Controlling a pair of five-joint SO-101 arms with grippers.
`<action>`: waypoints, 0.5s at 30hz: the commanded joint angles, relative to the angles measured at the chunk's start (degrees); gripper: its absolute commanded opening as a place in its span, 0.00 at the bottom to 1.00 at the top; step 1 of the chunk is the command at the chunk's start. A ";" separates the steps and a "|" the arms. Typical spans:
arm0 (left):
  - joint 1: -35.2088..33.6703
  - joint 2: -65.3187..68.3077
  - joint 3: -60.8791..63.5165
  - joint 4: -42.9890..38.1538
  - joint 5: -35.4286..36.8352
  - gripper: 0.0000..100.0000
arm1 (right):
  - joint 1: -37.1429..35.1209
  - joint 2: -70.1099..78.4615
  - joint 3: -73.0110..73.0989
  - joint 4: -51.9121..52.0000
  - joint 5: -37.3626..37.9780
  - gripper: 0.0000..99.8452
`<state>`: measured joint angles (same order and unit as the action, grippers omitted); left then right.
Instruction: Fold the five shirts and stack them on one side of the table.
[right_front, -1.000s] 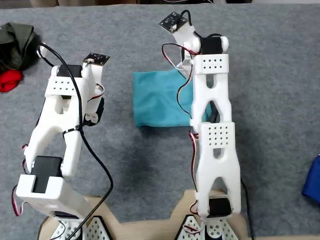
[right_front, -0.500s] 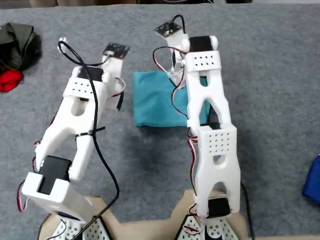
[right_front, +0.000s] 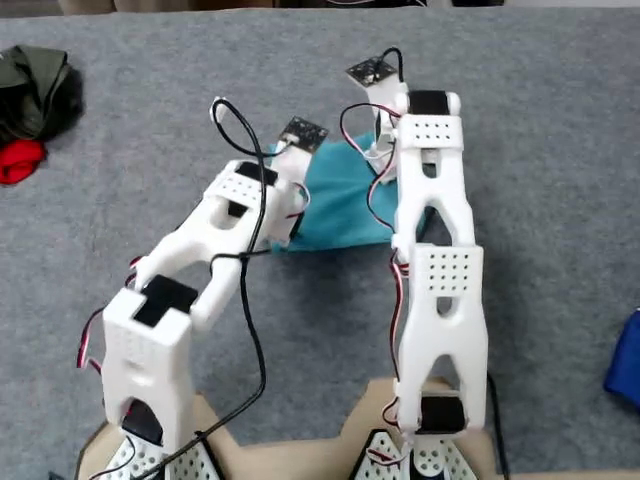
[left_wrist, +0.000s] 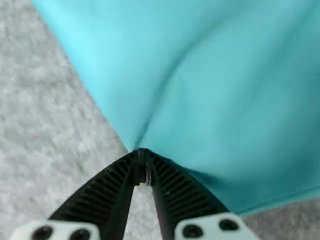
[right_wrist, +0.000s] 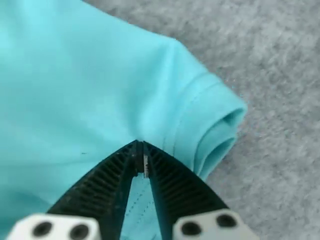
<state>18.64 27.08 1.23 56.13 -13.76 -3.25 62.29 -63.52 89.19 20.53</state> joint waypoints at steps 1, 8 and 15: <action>-2.46 4.70 -11.08 5.01 0.09 0.02 | 2.24 1.01 -6.11 -0.09 2.02 0.01; -5.89 13.23 -27.25 15.47 0.09 0.02 | -0.13 1.19 -21.05 9.32 2.81 0.01; -5.80 13.93 -44.13 28.48 0.09 0.02 | -0.75 -1.63 -30.11 13.27 2.20 0.10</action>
<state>13.54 41.85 -34.20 80.13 -13.76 -3.25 63.96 -91.82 101.32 22.73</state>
